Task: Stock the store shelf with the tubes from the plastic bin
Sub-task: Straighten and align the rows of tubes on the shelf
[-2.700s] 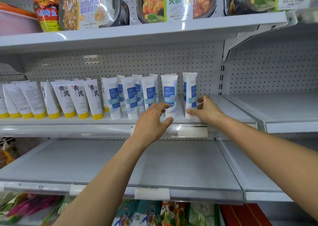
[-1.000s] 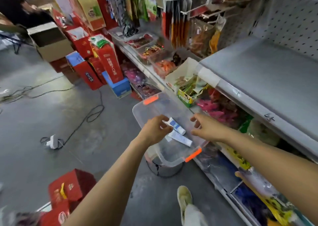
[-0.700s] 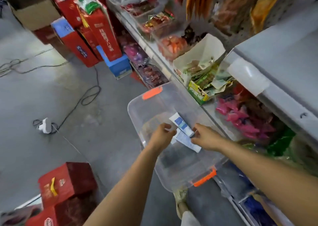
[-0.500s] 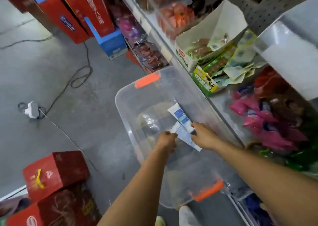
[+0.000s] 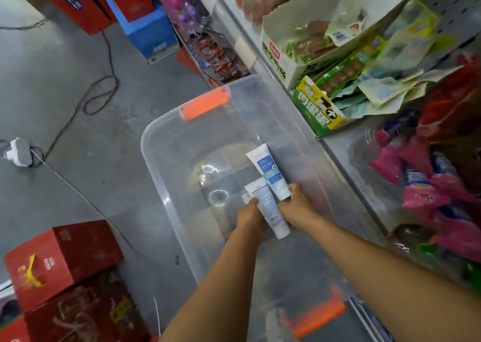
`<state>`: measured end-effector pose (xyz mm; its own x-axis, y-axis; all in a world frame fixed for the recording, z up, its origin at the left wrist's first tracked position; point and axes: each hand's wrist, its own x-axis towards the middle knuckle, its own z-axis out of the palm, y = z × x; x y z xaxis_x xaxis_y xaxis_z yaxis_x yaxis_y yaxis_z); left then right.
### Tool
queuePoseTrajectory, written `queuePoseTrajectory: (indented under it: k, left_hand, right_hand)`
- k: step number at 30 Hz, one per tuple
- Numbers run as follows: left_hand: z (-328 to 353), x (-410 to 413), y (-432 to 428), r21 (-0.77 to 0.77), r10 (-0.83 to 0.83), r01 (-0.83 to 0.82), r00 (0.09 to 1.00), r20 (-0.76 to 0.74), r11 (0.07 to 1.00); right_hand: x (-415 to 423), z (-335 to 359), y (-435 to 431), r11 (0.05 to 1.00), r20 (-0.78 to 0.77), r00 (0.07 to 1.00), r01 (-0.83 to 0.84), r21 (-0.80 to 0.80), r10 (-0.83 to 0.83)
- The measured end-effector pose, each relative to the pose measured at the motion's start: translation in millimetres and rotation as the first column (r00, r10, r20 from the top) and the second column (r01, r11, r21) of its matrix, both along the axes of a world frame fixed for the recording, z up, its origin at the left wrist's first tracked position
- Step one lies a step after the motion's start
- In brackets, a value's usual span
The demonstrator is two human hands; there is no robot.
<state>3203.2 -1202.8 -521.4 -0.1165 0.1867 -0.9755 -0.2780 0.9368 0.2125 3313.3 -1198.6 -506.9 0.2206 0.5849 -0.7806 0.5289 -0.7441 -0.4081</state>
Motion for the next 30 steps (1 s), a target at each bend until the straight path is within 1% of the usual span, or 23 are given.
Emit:
queuePoseTrajectory:
  k: [2, 3, 5, 7, 9, 11, 14, 17, 19, 22, 25, 27, 30]
  left_hand:
    - [-9.7, -1.6, 3.8, 0.03, -0.044, 0.046, 0.997, -0.065, 0.998]
    - [-14.5, -2.2, 4.8, 0.058, -0.089, 0.095, 0.991, -0.104, 0.994]
    - [-23.0, -2.9, 3.7, 0.107, -0.232, 0.255, 0.954, -0.19, 0.961]
    - [-27.4, -3.6, 1.9, 0.141, -0.346, 0.391, 0.901, -0.261, 0.91]
    - [-28.7, -3.4, 0.6, 0.187, -0.337, 0.395, 0.9, -0.277, 0.9]
    - [-24.5, -2.6, 2.0, 0.218, -0.282, 0.339, 0.925, -0.255, 0.915]
    - [-11.7, -7.8, 6.9, 0.252, -0.142, 0.201, 0.962, -0.234, 0.947]
    - [10.0, -17.1, 7.4, 0.331, -0.094, 0.183, 0.959, -0.269, 0.926]
    - [29.4, -23.6, 5.0, 0.391, -0.056, 0.156, 0.965, -0.256, 0.907]
    - [56.8, -35.4, -2.1, 0.46, 0.034, 0.042, 0.987, -0.156, 0.887]
    - [115.4, -45.2, -24.5, 0.534, 0.078, -0.08, 0.997, 0.027, 0.841]
    - [154.1, -47.1, -49.8, 0.607, 0.061, -0.115, 0.992, 0.109, 0.787]
    - [200.1, -45.8, -90.7, 0.67, -0.035, -0.069, 0.989, 0.141, 0.739]
  right_hand:
    - [-4.4, -3.5, 5.8, 0.999, 0.048, 0.998, -0.039, -0.003, 0.039]
    - [-7.0, -5.7, 9.1, 0.995, 0.089, 0.991, -0.095, -0.018, 0.096]
    - [-12.7, -11.4, 15.7, 0.971, 0.2, 0.951, -0.231, -0.058, 0.238]
    - [-17.5, -16.5, 21.1, 0.948, 0.296, 0.901, -0.307, -0.083, 0.317]
    - [-19.1, -17.9, 23.9, 0.945, 0.341, 0.881, -0.316, -0.09, 0.327]
    - [-17.5, -16.5, 22.2, 0.945, 0.348, 0.88, -0.316, -0.084, 0.325]
    - [-15.9, -1.7, 15.2, 0.944, 0.289, 0.9, -0.323, -0.064, 0.327]
    - [-13.7, 22.8, 6.2, 0.97, 0.123, 0.964, -0.241, 0.023, 0.236]
    - [-12.0, 45.4, -4.2, 0.97, 0.012, 0.974, -0.227, 0.084, 0.227]
    - [-10.8, 86.3, -28.8, 0.962, -0.103, 0.971, -0.195, 0.188, 0.217]
    - [-7.3, 132.2, -65.9, 0.945, -0.22, 0.961, -0.096, 0.311, 0.17]
    - [-3.1, 161.2, -96.7, 0.928, -0.262, 0.948, -0.077, 0.365, 0.182]
    - [2.7, 200.7, -145.2, 0.901, -0.241, 0.952, -0.072, 0.429, 0.19]
